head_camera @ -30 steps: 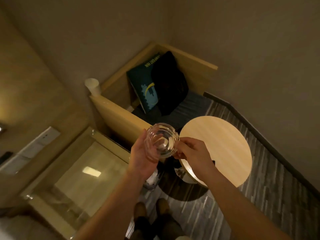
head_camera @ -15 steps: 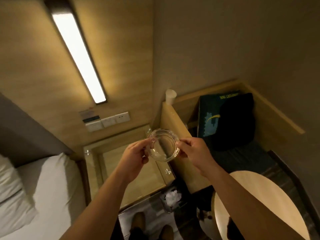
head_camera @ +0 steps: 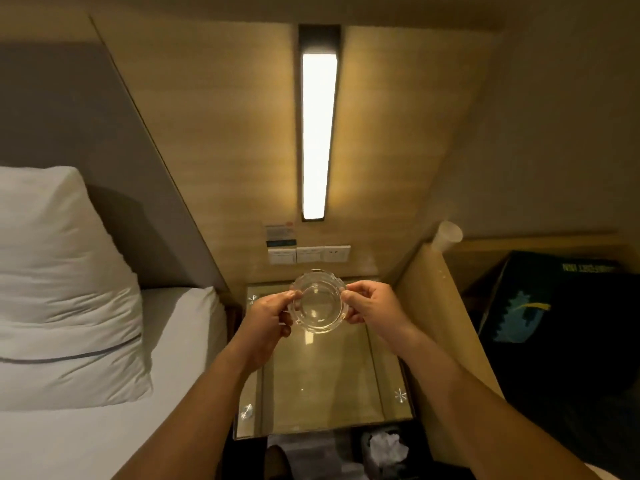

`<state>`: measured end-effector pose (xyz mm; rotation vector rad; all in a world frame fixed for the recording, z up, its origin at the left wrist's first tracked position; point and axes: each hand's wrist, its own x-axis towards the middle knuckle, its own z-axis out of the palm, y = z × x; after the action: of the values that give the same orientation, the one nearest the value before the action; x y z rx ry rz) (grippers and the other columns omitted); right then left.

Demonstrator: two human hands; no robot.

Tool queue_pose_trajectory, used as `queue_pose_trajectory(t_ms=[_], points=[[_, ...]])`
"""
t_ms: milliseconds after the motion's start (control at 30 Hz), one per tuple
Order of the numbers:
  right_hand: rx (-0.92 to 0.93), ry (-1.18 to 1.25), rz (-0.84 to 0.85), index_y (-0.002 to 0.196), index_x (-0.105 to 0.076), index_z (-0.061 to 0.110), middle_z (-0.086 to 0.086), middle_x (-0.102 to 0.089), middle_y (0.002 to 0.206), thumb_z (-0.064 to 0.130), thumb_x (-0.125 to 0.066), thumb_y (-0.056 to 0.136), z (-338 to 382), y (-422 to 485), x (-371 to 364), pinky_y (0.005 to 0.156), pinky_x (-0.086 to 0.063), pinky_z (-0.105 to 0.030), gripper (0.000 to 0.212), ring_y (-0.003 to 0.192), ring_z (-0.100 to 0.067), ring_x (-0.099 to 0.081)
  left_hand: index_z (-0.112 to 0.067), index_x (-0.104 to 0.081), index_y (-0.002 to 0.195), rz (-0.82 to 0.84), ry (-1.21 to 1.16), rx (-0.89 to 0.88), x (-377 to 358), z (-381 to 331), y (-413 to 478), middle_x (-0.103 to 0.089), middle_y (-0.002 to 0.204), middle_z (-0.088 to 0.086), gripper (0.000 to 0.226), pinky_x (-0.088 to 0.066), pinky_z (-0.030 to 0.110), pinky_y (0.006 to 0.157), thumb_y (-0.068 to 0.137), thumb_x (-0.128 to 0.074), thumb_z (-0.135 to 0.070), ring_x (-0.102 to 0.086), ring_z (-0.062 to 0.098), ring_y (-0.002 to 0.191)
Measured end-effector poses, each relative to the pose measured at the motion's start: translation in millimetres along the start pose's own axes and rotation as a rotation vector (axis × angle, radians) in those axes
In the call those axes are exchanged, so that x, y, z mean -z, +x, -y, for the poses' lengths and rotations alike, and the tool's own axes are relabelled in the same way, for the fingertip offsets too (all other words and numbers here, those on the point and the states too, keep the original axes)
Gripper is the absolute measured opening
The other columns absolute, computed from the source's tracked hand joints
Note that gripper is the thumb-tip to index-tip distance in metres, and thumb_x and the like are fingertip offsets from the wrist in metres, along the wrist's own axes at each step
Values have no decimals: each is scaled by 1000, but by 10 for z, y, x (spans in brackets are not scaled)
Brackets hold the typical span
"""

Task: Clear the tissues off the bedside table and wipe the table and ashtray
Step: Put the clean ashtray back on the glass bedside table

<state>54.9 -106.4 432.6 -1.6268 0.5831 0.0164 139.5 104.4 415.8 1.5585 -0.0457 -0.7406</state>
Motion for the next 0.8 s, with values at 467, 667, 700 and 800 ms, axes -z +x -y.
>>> queue_pose_trajectory(t_ms=[467,667,700,800], points=[[-167,-13,85,111,-71,9,-13,-73,92,18,-65,99,-393,1528,-1096,69,-57,-30,17,73,-18,-64,-11,-72,91,-199,58,146,935,492,1281,-56,53,-11,31,-44,30,64,108,-48,-22,-47,10,61],[-222,38,118,100,-74,15,-13,-70,87,11,-60,99,-1049,2261,-1514,70,-59,-36,14,73,-24,-65,-21,-67,103,-383,68,134,1200,1204,2001,-69,90,0,13,-56,34,73,104,-57,-29,-62,14,77],[-226,33,124,98,-75,18,-11,-72,87,10,-60,99,-1178,2362,-1570,73,-60,-38,17,75,-24,-66,-19,-65,106,-412,59,137,1231,1331,2088,-68,94,3,12,-56,34,73,104,-58,-27,-63,15,79],[-239,25,135,97,-76,20,0,-73,78,7,-61,98,-1566,2615,-1711,72,-59,-38,20,70,-17,-66,-20,-63,99,-430,71,163,1299,1681,2319,-68,98,8,8,-57,44,81,103,-58,-24,-64,20,83]])
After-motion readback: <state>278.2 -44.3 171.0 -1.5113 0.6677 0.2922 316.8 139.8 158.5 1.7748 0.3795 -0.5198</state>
